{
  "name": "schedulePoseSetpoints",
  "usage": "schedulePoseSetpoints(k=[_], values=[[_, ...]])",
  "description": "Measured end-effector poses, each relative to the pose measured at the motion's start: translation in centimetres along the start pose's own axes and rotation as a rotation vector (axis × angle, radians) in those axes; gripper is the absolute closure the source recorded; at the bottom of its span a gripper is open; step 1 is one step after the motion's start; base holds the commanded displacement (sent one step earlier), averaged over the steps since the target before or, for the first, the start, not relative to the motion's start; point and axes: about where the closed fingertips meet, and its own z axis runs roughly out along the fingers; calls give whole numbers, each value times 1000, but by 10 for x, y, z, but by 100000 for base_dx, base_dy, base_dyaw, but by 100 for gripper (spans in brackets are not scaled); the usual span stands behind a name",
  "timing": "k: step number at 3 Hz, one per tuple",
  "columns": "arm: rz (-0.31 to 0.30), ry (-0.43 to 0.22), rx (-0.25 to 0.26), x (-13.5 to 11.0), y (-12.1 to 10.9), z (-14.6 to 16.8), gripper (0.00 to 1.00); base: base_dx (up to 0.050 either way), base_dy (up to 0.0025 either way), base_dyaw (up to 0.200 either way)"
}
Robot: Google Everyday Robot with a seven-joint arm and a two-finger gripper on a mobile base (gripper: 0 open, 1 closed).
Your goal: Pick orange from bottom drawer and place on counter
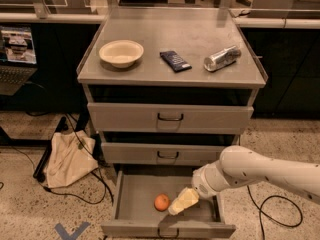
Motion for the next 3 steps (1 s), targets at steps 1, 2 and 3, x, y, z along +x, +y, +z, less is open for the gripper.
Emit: schedulePoseSetpoints(k=[1,2,3], values=[[2,9,-108,21,6,48,0,0,0,0],[2,9,-108,21,6,48,0,0,0,0],[27,-34,-118,27,2,62,0,0,0,0]])
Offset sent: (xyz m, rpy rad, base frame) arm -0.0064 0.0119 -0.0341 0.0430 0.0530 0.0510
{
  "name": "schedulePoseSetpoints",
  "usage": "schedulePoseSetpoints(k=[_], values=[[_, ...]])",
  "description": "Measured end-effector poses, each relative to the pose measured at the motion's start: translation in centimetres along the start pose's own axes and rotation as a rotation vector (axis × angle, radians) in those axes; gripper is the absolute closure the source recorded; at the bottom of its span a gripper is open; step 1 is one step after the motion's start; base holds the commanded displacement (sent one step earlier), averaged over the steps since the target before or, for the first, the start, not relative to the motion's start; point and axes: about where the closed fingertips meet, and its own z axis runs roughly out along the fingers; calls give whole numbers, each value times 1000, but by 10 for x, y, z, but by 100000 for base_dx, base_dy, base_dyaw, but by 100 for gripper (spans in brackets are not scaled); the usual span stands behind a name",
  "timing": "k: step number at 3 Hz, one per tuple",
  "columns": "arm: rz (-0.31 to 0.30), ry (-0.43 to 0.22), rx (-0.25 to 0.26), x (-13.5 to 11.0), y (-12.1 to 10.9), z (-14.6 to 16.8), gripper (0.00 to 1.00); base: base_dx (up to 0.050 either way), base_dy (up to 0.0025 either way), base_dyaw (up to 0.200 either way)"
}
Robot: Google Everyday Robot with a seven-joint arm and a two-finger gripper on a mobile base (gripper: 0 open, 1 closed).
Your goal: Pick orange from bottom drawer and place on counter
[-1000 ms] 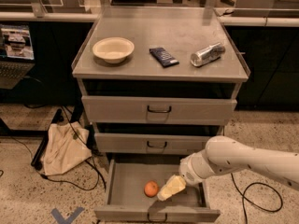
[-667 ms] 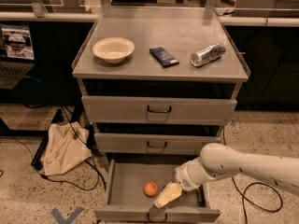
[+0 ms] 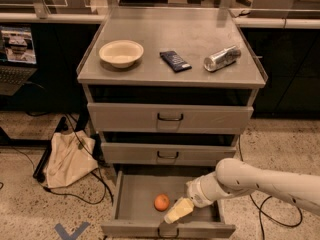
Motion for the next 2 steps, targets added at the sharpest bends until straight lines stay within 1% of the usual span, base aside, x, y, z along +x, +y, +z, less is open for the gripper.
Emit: schedulePoseSetpoints(k=[1,2], values=[[13,-73,-19,2,-17,32,0,0,0,0],[35,-125,-17,1,-37,62,0,0,0,0]])
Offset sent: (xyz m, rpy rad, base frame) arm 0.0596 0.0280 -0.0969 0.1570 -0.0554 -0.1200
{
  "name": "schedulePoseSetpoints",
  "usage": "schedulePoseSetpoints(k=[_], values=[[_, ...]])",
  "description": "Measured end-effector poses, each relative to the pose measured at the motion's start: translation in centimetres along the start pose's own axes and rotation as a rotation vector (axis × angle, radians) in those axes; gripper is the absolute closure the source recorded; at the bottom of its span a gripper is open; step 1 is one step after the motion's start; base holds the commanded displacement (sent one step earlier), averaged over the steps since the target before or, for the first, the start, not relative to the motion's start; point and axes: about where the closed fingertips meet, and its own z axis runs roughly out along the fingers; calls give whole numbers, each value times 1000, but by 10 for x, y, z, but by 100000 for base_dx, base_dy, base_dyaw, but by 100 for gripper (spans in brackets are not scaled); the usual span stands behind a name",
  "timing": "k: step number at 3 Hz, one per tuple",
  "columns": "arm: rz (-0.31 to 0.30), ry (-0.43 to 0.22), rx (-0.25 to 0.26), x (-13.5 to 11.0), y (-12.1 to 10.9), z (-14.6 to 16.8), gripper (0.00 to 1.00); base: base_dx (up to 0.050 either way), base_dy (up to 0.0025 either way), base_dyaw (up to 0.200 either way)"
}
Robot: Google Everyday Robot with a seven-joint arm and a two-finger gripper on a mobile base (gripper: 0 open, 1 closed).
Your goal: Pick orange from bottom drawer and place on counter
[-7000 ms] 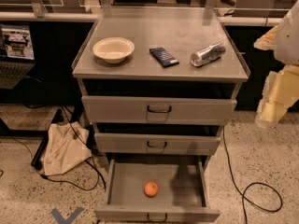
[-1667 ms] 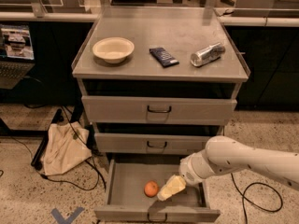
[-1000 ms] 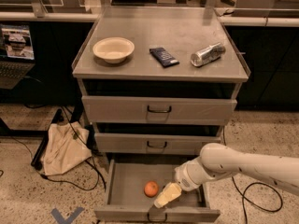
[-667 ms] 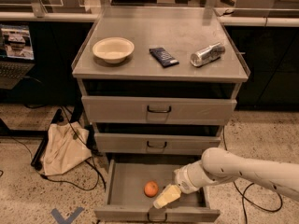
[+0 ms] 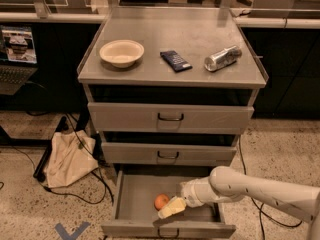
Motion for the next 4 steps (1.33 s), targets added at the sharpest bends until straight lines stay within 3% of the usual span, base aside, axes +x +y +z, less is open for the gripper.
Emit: schedulePoseSetpoints(k=[2,3,4], values=[[54,-10,61,9,-34,45,0,0,0,0],[53,-9,65,9,-35,47,0,0,0,0],[75,-38,30,16,-38,55,0,0,0,0]])
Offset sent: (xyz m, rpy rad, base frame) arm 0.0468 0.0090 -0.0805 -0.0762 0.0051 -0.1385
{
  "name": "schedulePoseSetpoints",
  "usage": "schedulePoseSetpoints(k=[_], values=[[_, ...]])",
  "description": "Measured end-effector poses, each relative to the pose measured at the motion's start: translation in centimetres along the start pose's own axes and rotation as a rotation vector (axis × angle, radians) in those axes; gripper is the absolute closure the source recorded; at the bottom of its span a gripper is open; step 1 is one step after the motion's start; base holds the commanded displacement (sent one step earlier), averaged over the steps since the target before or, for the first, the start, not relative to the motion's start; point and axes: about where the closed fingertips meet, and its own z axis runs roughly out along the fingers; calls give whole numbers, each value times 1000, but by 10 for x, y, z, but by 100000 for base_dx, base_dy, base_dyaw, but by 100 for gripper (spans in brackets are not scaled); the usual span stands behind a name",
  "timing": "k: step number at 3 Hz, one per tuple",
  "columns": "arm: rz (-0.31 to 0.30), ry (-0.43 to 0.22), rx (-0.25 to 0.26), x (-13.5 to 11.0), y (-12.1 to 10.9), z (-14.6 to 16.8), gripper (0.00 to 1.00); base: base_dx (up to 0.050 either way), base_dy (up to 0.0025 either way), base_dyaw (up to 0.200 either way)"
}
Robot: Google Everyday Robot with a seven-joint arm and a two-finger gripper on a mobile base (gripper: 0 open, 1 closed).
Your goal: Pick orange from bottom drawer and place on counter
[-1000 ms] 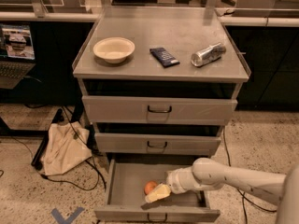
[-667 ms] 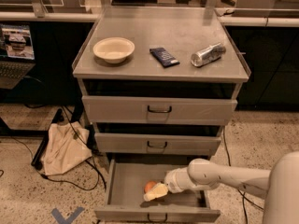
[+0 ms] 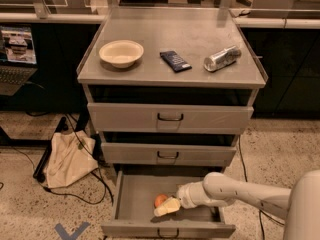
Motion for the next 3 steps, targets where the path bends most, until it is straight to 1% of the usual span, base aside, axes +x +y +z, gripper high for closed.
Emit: schedulePoseSetpoints(k=[1,2,3], values=[[22,-54,-64,9,-18,22,0,0,0,0],[40,-84,-92,9,-46,47,0,0,0,0],[45,-87,-93,10,-46,50,0,0,0,0]])
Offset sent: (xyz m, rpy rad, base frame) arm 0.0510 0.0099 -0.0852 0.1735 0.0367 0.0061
